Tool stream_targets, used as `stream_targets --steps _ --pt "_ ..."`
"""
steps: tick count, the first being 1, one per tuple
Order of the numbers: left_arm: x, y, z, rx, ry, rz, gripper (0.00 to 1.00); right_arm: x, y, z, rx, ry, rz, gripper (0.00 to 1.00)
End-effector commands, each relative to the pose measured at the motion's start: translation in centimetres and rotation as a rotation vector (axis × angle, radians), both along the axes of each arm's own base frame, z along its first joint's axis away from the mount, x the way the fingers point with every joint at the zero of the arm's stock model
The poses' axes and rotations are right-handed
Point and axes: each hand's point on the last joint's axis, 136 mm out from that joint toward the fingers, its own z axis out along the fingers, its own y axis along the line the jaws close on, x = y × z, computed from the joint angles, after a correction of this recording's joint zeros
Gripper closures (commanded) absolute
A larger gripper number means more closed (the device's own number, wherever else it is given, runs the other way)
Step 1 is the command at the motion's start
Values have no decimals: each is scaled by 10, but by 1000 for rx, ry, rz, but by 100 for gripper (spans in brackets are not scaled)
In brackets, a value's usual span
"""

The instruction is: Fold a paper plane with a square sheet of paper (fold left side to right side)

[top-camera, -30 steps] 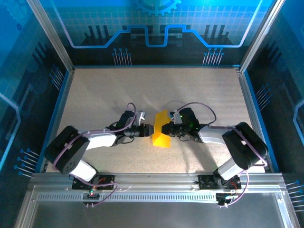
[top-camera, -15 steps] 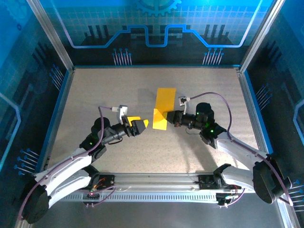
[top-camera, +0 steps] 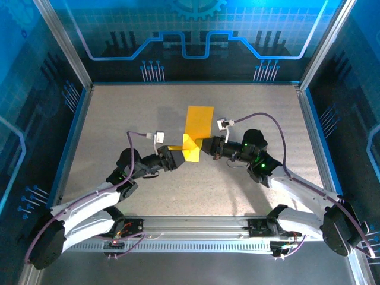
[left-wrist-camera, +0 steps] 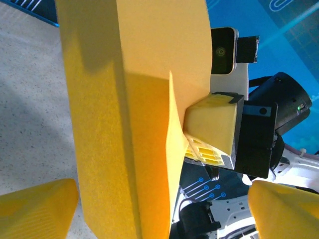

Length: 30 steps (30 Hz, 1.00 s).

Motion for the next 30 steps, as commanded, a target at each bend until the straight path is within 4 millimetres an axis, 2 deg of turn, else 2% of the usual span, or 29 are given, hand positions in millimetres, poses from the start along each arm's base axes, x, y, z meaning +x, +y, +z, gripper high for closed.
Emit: stream_targets --steps 1,15,21,25,28,30 --pt "-5 -8 21 -31 -51 -40 17 -1 4 25 47 -56 -5 97" --pt "1 -6 22 -42 -28 -7 72 -1 7 11 26 -24 6 88" --pt "2 -3 16 -18 -7 12 91 -4 3 8 -8 -34 3 78" --pt "3 -2 8 27 16 21 96 -3 -11 2 -92 -43 -47 64" --pt "5 2 -2 121 28 44 99 2 -34 -15 -244 -18 -141 56" --pt "7 5 -15 246 46 60 100 6 -58 -32 -400 8 -236 50"
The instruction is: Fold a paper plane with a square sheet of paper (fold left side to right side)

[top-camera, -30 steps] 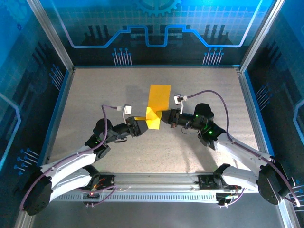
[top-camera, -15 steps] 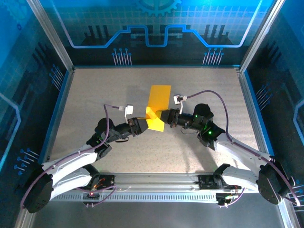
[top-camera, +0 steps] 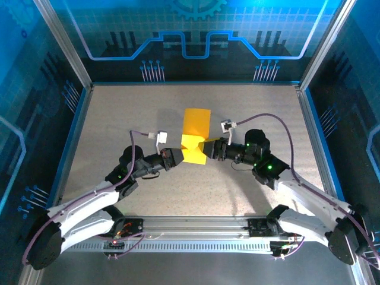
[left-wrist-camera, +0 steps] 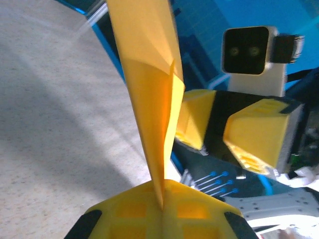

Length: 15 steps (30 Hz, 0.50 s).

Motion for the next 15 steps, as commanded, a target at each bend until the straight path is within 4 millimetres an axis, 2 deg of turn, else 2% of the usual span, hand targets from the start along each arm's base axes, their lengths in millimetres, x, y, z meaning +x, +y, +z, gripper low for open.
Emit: stream_targets --steps 1,4,8,12,15 --pt "4 9 -11 207 -8 31 100 7 -46 -29 -299 28 -173 48" --pt "11 19 -35 439 39 46 100 8 -89 -57 -548 89 -305 41" --pt "23 34 -69 731 113 53 100 4 -139 -89 -786 179 -440 31" --pt "39 53 -96 1113 120 104 100 2 -168 -96 -865 207 -525 24" --pt "58 76 -104 1420 112 212 100 1 -181 -98 -858 224 -562 20"
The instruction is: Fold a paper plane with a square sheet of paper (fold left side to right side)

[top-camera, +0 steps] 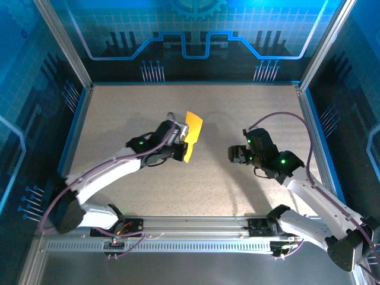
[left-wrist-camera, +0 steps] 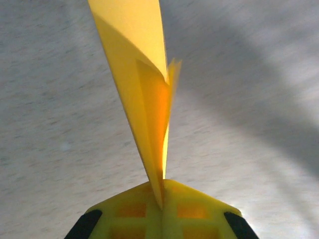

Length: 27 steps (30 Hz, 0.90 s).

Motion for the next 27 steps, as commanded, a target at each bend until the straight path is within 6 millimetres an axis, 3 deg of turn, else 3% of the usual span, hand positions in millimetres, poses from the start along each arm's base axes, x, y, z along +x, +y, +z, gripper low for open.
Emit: stream_targets --steps 1,6,13,18,20,27 --pt "5 63 -19 526 -13 72 100 -11 -34 -9 -89 26 -75 19" --pt "16 66 -27 816 -55 106 100 -14 -42 -15 -53 37 -97 18" --pt "-4 57 -61 1061 -4 65 100 -15 -45 -21 -12 48 -105 18" --pt "-29 30 -84 1049 93 -9 99 -14 -42 -26 16 63 -99 17" --pt "-39 16 -88 1012 151 -34 95 -15 -41 -26 26 68 -94 17" --pt "-62 -37 -104 710 312 -118 83 -17 -34 -28 65 86 -61 18"
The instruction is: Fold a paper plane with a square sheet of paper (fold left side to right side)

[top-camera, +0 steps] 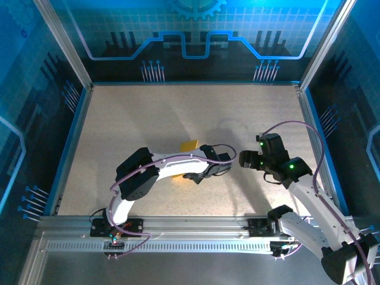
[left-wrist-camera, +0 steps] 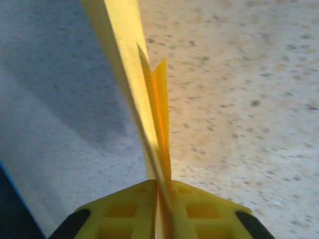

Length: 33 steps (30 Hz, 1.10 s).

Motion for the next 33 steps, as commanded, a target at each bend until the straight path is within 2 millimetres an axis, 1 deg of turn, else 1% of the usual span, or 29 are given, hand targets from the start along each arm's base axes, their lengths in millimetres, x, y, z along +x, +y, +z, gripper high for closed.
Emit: stream_targets --steps 1,5,9,10,12,15,18,21,24,26,29,30,33 --pt "-14 -28 -4 -176 125 31 82 -1 5 -1 34 4 29 18" --pt "-10 -44 -7 -291 182 64 81 -3 8 -3 55 16 43 18" --pt "-7 -59 -9 -398 232 89 77 -4 9 -7 80 30 48 18" --pt "-7 -61 -9 -416 237 92 74 -5 9 -8 87 34 49 18" --pt "-5 -68 -7 -462 250 95 65 -5 11 -9 108 41 51 17" --pt "-6 -80 -1 -560 284 94 53 -4 14 -11 144 52 62 14" --pt "-6 -91 12 -678 308 91 44 -3 19 -12 179 59 74 10" --pt "-1 -95 30 -793 306 90 39 -1 26 -13 217 67 92 7" --pt "9 -83 45 -866 264 106 35 1 38 -14 279 75 127 7" --pt "16 -69 51 -914 229 137 33 3 49 -15 339 81 149 8" --pt "27 -44 59 -982 173 190 29 7 66 -18 440 95 176 12" --pt "30 -35 60 -1000 159 207 27 8 71 -20 467 100 181 13" --pt "38 -14 56 -1061 154 257 24 12 86 -25 513 115 202 13"
